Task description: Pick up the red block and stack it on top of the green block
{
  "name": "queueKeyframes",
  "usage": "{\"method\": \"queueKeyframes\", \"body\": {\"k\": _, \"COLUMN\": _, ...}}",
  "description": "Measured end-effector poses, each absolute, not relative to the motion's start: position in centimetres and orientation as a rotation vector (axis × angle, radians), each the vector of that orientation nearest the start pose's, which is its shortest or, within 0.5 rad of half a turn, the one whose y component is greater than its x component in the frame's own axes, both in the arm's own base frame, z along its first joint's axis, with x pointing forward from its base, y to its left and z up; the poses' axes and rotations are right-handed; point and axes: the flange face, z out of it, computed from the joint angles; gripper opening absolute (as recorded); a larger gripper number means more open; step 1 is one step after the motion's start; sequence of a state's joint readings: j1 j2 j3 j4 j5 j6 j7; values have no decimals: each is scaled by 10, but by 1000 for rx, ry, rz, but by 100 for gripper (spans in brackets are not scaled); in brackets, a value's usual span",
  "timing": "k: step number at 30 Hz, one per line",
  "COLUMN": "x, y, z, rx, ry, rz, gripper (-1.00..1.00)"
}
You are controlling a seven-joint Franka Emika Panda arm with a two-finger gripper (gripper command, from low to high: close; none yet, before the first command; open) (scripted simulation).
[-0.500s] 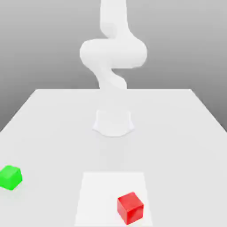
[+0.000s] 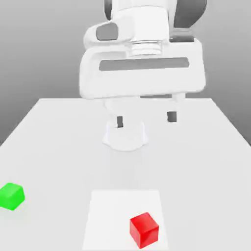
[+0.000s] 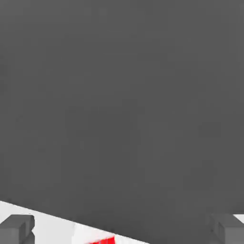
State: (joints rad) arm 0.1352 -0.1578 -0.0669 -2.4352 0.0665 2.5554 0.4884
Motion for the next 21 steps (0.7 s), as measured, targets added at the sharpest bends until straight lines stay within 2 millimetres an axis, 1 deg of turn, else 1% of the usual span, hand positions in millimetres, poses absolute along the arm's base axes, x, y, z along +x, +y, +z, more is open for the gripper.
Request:
{"method": "queueKeyframes", "body": {"k": 4, "x": 488, "y": 42, "z": 315, "rx": -2996, "ry": 601, "rz": -224, "gripper": 0}}
{"method": "queueKeyframes", "body": {"k": 9, "x": 471, "y": 44, "z": 222, "rx": -3092, "ry": 488, "rz": -33, "gripper": 0}}
{"method": "queueKeyframes", "body": {"k": 14, "x": 467, "y": 44, "z": 155, "rx": -3107, "ry": 467, "rz": -1, "gripper": 0}}
{"method": "queueKeyframes", "body": {"k": 15, "x": 466, "y": 44, "z": 148, "rx": -3107, "ry": 467, "rz": -1, "gripper": -100}}
{"method": "queueKeyframes", "body": {"k": 20, "x": 466, "y": 44, "z": 148, "rx": -3107, "ry": 467, "rz": 1, "gripper": -100}}
{"method": "queueKeyframes", "body": {"k": 21, "x": 466, "y": 44, "z": 144, "rx": -3107, "ry": 468, "rz": 1, "gripper": -100}}
